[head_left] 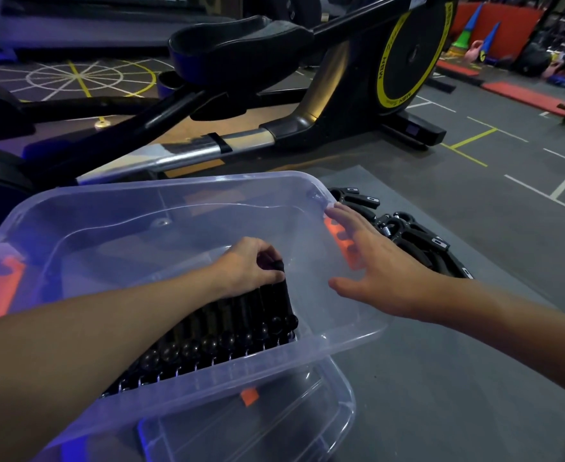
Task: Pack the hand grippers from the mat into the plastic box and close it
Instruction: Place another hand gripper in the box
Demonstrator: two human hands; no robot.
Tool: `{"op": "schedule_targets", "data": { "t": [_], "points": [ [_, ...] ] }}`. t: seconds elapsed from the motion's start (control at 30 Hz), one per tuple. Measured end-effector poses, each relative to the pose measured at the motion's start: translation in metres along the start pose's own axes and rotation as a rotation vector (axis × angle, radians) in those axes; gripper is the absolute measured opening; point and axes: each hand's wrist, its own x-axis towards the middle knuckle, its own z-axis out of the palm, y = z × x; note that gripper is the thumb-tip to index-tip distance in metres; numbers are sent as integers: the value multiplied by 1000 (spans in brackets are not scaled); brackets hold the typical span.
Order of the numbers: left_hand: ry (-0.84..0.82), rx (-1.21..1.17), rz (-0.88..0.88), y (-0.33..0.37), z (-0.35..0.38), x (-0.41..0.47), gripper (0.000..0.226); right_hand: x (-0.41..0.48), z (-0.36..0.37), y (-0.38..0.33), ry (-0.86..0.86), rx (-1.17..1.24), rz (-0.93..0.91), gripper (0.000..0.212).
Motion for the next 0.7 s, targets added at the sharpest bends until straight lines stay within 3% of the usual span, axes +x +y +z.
{"op": "schedule_targets", "data": {
  "t": [0.7],
  "points": [
    [-70, 91, -11, -12, 3, -1, 33, 0, 0, 1, 6, -9, -1, 92]
  ]
}}
